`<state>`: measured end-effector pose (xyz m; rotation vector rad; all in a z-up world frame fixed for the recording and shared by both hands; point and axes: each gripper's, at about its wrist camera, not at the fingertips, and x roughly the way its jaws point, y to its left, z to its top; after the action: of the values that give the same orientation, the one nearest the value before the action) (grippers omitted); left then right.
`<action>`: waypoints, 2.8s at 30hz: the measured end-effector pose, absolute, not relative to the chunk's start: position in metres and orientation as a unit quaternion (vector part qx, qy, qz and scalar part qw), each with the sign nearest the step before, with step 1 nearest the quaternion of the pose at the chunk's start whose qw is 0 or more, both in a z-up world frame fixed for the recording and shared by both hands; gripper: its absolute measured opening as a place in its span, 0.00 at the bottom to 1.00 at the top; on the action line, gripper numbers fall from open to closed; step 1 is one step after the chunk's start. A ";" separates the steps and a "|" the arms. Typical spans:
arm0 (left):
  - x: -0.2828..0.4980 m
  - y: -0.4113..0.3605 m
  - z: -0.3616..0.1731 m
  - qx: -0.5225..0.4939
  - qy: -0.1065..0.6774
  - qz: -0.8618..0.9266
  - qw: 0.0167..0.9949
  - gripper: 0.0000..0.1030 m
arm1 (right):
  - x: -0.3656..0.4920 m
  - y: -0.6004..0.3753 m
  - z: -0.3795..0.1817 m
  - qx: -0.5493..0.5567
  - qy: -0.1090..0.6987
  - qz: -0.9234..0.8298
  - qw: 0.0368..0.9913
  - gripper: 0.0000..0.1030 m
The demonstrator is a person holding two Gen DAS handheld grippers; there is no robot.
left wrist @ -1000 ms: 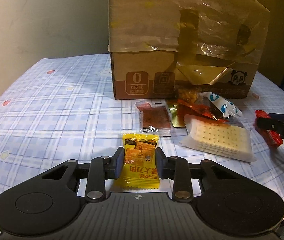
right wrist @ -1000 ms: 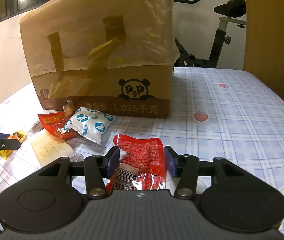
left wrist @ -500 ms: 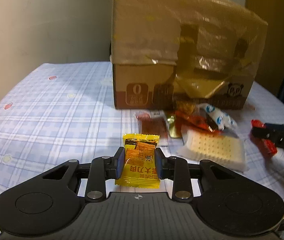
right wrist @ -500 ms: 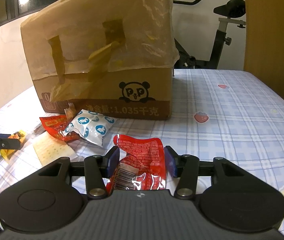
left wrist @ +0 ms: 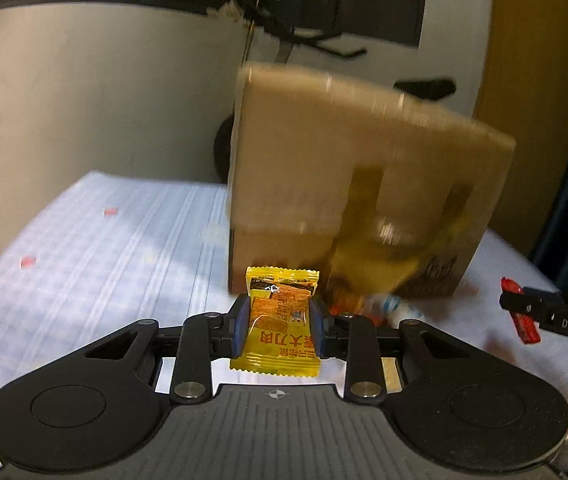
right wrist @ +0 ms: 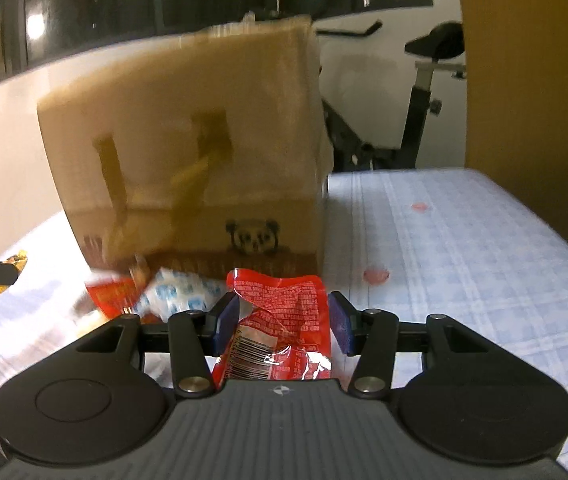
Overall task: Organize snacks
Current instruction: 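Lift both held packets and carry them over the lined box, then open both tools to drop the candy and red packets into the box, then move both tools back toward the remaining snacks on the table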
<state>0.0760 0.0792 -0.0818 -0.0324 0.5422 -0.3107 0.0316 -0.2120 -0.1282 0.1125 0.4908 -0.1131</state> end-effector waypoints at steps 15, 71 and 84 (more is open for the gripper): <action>0.100 0.055 0.033 -0.007 0.145 -0.204 0.968 0.32 | 0.040 -0.201 -0.001 0.031 0.095 0.004 0.995 0.50; 0.112 0.086 -0.032 0.055 0.243 -0.144 0.958 0.81 | 0.078 -0.160 -0.094 0.018 0.258 0.088 0.962 0.66; 0.111 0.108 -0.053 0.001 0.275 -0.125 0.953 0.85 | 0.093 -0.134 -0.153 0.000 0.367 0.130 0.921 0.66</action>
<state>0.1105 0.1084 -0.0531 0.0021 0.5587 -0.2541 0.0932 -0.1340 -0.1532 -0.0002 0.7535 0.2676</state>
